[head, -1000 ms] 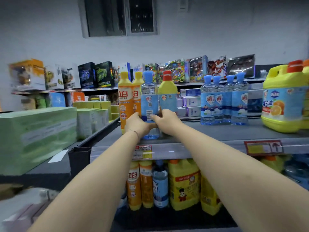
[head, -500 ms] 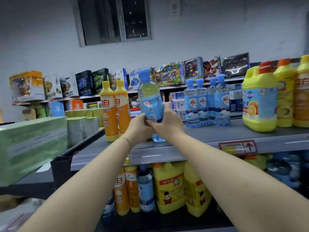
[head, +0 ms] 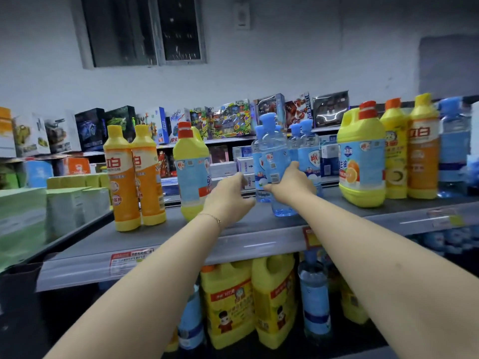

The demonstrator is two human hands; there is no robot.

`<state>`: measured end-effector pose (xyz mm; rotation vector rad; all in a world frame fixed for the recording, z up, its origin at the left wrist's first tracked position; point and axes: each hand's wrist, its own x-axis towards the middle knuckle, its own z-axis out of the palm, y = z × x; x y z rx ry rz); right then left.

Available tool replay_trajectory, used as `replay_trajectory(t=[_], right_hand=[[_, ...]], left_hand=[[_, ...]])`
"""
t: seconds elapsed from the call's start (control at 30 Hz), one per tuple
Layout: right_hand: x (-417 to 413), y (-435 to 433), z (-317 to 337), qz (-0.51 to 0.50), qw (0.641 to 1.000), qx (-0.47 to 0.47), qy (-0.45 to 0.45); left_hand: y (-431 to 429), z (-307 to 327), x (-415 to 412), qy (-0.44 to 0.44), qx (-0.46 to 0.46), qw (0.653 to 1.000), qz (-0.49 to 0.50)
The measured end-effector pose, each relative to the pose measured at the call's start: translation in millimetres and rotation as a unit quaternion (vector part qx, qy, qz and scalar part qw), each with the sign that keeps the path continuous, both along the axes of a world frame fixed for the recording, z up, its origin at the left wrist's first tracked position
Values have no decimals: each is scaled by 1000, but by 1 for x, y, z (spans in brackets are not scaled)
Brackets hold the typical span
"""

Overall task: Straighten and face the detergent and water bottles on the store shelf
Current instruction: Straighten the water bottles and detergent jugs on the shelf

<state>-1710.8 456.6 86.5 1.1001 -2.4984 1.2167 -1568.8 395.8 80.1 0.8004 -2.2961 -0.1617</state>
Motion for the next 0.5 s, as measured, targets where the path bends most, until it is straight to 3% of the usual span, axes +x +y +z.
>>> replay_trajectory(t=[0.1,0.17,0.3,0.4,0.5], right_hand=[[-15,-5,0,-10,998,-22,-62],[-21,-9,3,-12,996,-24,-83],[-25,-19,6,3,992,-28,-120],[-20,-23,-1,-33,992,-21,-119],[-11,-15,-1,-107,988,-94,-67]], left_hand=[[-11,-1,17,88,-144,979,112],[-22,-3,29,141,-181,956,181],[-45,-9,42,174,-46,948,263],[-58,-10,42,197,119,952,202],[-63,-10,41,204,157,954,156]])
